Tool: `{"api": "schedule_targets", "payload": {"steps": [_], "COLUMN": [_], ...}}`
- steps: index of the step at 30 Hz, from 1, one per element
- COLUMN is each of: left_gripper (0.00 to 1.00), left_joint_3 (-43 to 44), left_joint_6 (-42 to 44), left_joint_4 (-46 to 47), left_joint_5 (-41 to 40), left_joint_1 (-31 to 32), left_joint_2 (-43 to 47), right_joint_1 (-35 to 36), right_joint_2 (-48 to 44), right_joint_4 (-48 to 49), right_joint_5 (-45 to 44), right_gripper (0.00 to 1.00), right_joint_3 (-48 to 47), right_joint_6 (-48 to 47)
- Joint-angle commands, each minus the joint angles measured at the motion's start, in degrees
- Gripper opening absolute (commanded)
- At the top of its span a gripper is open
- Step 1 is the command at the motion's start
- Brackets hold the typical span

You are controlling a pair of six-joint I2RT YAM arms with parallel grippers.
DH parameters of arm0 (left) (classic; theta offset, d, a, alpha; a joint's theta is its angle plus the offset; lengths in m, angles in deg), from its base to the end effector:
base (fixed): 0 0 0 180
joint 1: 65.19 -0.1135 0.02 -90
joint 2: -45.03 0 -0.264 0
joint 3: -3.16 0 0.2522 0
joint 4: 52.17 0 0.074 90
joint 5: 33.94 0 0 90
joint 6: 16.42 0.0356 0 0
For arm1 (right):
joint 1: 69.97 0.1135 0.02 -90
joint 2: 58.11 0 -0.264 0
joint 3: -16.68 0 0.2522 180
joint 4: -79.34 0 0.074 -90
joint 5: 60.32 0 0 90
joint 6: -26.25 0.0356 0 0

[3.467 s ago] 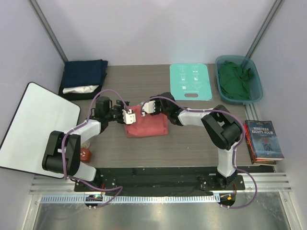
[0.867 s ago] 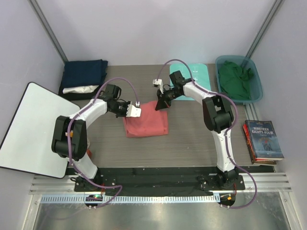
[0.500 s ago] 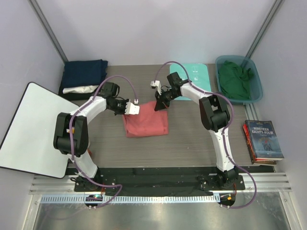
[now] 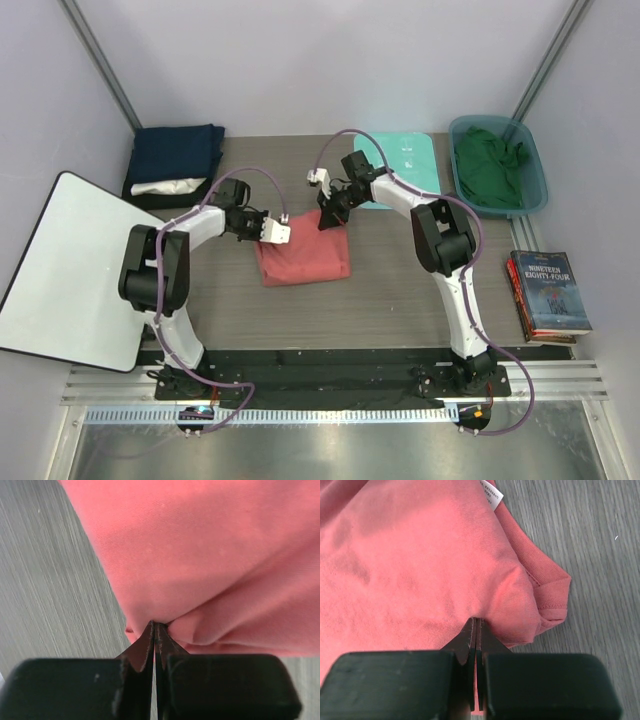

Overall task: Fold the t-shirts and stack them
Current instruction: Neatly place the folded tshirt to the corner

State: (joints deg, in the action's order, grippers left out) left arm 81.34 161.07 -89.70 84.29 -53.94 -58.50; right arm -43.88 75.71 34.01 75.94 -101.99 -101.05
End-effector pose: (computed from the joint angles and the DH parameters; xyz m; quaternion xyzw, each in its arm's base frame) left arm 0.3476 -0.0863 0.1684 0.7527 0.5705 -0.0461 0.3252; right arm 0.4331 0.2407 0.1523 -0.5524 0.7041 0.3552 0.2703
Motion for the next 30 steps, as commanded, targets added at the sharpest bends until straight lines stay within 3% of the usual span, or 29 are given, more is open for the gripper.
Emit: {"api": "schedule_targets", "payload": {"steps": [1, 9, 17, 23, 27, 30], "left_gripper": [0.00, 0.00, 0.00, 0.00, 0.00, 0.00], "left_joint_3": [-0.18, -4.57, -3.08, 3.59, 9.75, 13.00], "left_joint_6": [-1.34, -4.59, -8.47, -8.74, 0.39, 8.37], "left_joint_4": [8.99, 23.06, 20.70, 2.36, -24.04, -38.39], "left_joint_5": [-3.09, -8.01, -1.96, 10.67, 16.68, 18.53], "left_joint_1": [0.18, 0.18, -0.43, -1.93, -2.10, -2.02], "left_joint_2": [-1.50, -0.63, 5.52, 10.36, 8.70, 6.24], "right_joint_1": [0.90, 1.77, 2.04, 2.13, 2.13, 2.13], "right_joint_2": [0.74, 0.74, 0.39, 0.21, 0.13, 0.04], "right_joint_4": [1.78, 1.95, 2.22, 2.48, 2.48, 2.57], "right_joint_5": [-1.43, -2.67, -3.72, -4.77, -5.30, -5.65], "right_gripper": [0.01, 0.01, 0.01, 0.01, 0.01, 0.01], "right_joint_3": [-1.80, -1.27, -0.66, -0.39, -0.39, -0.48], "right_joint_6": [0.38, 0.38, 0.12, -0.23, -0.58, -0.76]}}
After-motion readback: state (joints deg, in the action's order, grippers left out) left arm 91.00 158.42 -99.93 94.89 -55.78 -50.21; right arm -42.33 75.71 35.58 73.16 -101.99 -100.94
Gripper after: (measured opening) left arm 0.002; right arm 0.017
